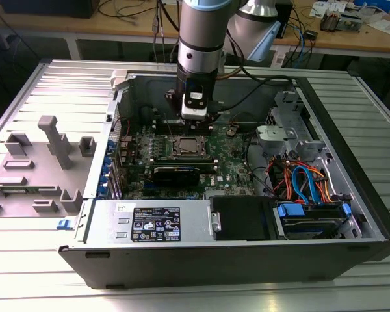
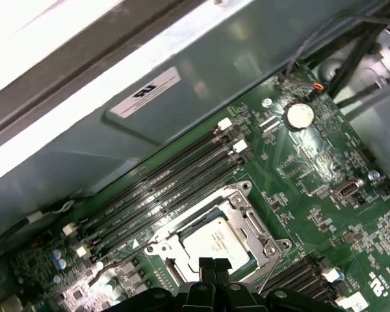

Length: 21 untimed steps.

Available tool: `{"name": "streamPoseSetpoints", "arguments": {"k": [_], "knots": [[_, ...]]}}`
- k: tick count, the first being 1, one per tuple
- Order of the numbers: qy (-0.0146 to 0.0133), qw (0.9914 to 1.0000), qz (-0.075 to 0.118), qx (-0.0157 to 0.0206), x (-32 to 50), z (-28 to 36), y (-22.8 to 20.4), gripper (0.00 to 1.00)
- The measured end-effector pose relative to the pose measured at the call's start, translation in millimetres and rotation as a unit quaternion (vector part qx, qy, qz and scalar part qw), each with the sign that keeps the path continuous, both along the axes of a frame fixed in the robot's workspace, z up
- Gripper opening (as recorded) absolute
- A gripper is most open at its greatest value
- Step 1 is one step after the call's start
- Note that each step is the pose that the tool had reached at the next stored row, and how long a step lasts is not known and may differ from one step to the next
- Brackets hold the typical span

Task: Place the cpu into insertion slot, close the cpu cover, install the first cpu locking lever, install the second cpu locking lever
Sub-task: 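Install the first cpu locking lever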

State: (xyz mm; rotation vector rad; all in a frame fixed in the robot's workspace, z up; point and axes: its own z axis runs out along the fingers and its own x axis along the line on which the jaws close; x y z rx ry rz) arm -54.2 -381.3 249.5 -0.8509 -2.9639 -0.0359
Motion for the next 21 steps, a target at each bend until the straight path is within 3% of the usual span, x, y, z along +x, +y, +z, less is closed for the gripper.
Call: {"name": "streamPoseSetpoints", "arguments": {"k": [2, 6, 21], "knots": [[0.0000, 0.99962, 0.028, 0.0000, 0.0, 0.0, 0.0, 0.11], [0.0000, 0.99840, 0.057, 0.0000, 0.0, 0.0, 0.0, 0.11], [0.0000, 0.99834, 0.058, 0.0000, 0.0, 0.0, 0.0, 0.11]]}}
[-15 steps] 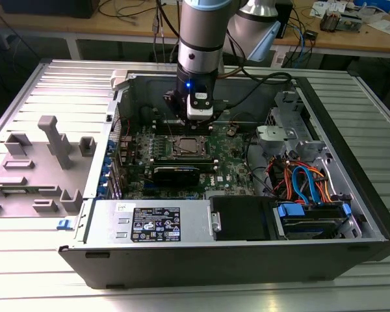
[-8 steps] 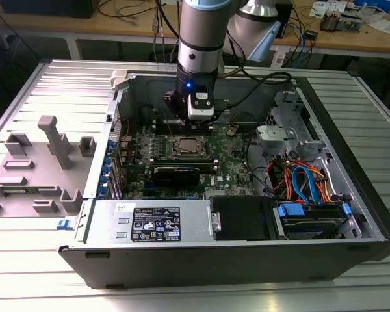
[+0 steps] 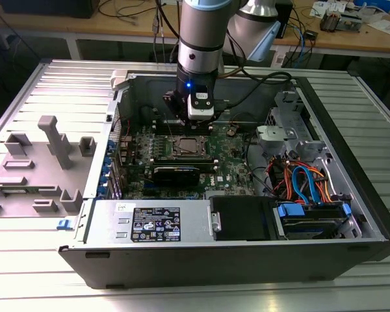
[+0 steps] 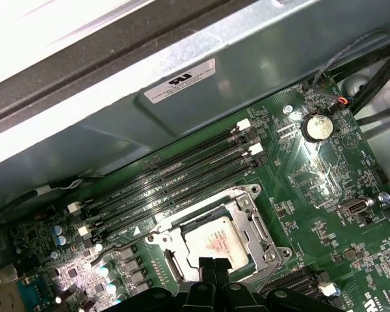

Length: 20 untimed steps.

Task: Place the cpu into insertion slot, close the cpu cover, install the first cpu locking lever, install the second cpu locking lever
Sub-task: 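Install the first cpu locking lever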

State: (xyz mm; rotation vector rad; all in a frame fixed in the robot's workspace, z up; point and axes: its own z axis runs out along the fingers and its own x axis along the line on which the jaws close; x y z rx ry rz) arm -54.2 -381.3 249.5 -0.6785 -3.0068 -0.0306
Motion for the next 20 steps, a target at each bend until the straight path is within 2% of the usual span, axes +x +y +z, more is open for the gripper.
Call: {"name": "streamPoseSetpoints", "arguments": {"k": [1, 2, 4, 5, 6, 7, 8, 9, 11, 12, 13, 14, 16, 18, 20], "knots": [[0.0000, 1.00000, 0.003, 0.0000, 0.0, 0.0, 0.0, 0.11], [-0.0001, 0.99980, 0.020, 0.0001, 0.0, -0.1, 0.0, 0.11], [-0.0004, 0.99920, 0.040, 0.0000, 0.0, 0.0, 0.0, 0.11], [-0.0024, 0.99896, 0.046, -0.0001, -0.1, 0.0, 0.0, 0.11], [-0.0074, 0.99886, 0.047, -0.0004, 0.0, 0.0, 0.1, 0.11], [-0.0169, 0.99870, 0.048, -0.0008, -0.1, 0.0, 0.1, 0.11], [-0.0248, 0.99852, 0.048, -0.0013, -0.4, 0.0, 0.0, 0.11], [-0.0340, 0.99823, 0.049, -0.0019, -1.2, 0.6, 0.0, 0.11], [-0.0411, 0.99794, 0.049, -0.0022, -2.5, 2.2, 0.0, 0.11], [-0.0460, 0.99771, 0.049, -0.0024, -3.2, 4.5, 0.0, 0.11], [-0.0528, 0.99735, 0.050, -0.0027, -4.3, 8.8, 0.0, 0.11], [-0.0578, 0.99707, 0.050, -0.0030, -5.2, 11.3, 0.0, 0.11], [-0.0647, 0.99661, 0.051, -0.0032, -6.3, 11.9, 0.1, 0.11], [-0.0673, 0.99633, 0.053, -0.0033, -6.5, 11.9, 0.0, 0.11], [-0.0688, 0.99558, 0.064, -0.0026, -6.5, 11.8, 0.0, 0.11]]}}
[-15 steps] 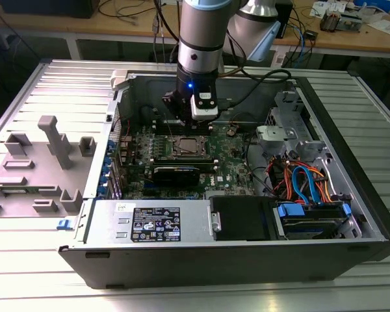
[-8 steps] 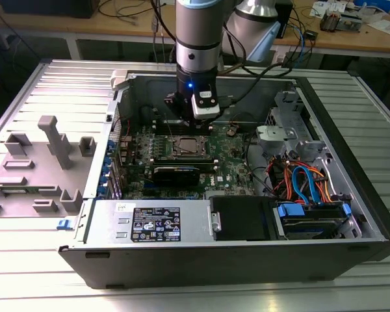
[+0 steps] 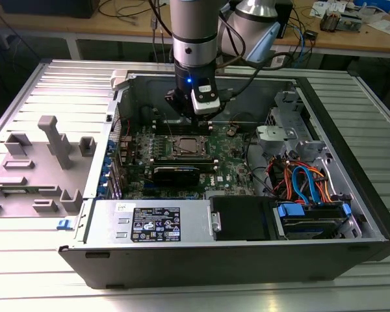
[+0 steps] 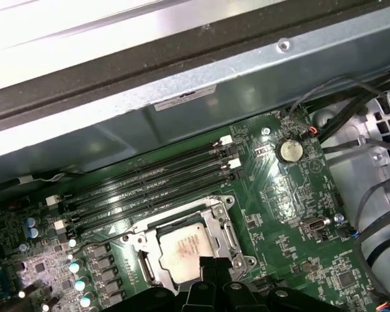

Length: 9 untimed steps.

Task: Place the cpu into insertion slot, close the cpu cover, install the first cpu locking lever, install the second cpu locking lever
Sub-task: 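Install the first cpu locking lever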

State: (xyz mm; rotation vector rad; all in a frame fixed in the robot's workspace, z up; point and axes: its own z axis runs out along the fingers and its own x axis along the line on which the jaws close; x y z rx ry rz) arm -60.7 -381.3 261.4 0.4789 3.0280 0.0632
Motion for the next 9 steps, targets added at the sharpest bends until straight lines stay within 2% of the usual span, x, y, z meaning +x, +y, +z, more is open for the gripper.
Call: {"name": "streamPoseSetpoints", "arguments": {"k": [2, 3, 4, 6, 9], "knots": [[-0.0005, 0.99987, 0.016, -0.0001, -0.1, 0.0, 0.0, 0.11], [-0.0013, 0.99951, 0.031, 0.0000, -0.2, 0.0, 0.0, 0.11], [-0.0022, 0.99926, 0.038, 0.0000, -0.1, 0.0, 0.0, 0.11], [-0.0037, 0.99904, 0.044, 0.0000, -0.1, -0.1, 0.1, 0.11], [-0.0037, 0.99903, 0.044, 0.0012, -2.2, 0.0, -0.1, 0.11]]}}
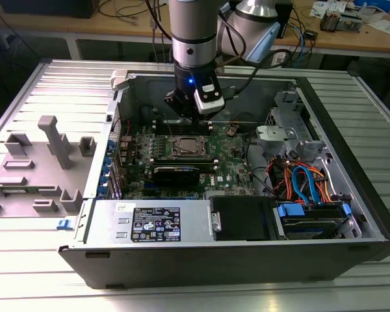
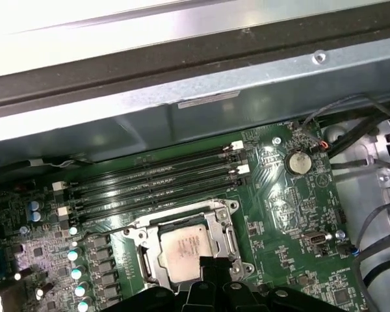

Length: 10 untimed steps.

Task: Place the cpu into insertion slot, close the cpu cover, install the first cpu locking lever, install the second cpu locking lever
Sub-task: 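Install the first cpu locking lever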

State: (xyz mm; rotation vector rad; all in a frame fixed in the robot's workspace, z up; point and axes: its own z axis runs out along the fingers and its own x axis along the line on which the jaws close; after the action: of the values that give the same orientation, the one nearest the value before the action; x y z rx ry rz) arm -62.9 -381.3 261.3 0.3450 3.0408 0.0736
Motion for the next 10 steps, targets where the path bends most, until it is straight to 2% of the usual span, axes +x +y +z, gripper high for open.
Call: {"name": "streamPoseSetpoints", "arguments": {"k": [3, 5, 10], "knots": [[0.0001, 0.99999, 0.004, 0.0024, -3.5, 0.0, 0.1, 0.11], [0.0025, 0.99993, 0.010, 0.0054, -4.5, -0.1, 0.1, 0.11], [0.0027, 0.99983, 0.017, 0.0073, -7.2, -0.3, 0.1, 0.11]]}}
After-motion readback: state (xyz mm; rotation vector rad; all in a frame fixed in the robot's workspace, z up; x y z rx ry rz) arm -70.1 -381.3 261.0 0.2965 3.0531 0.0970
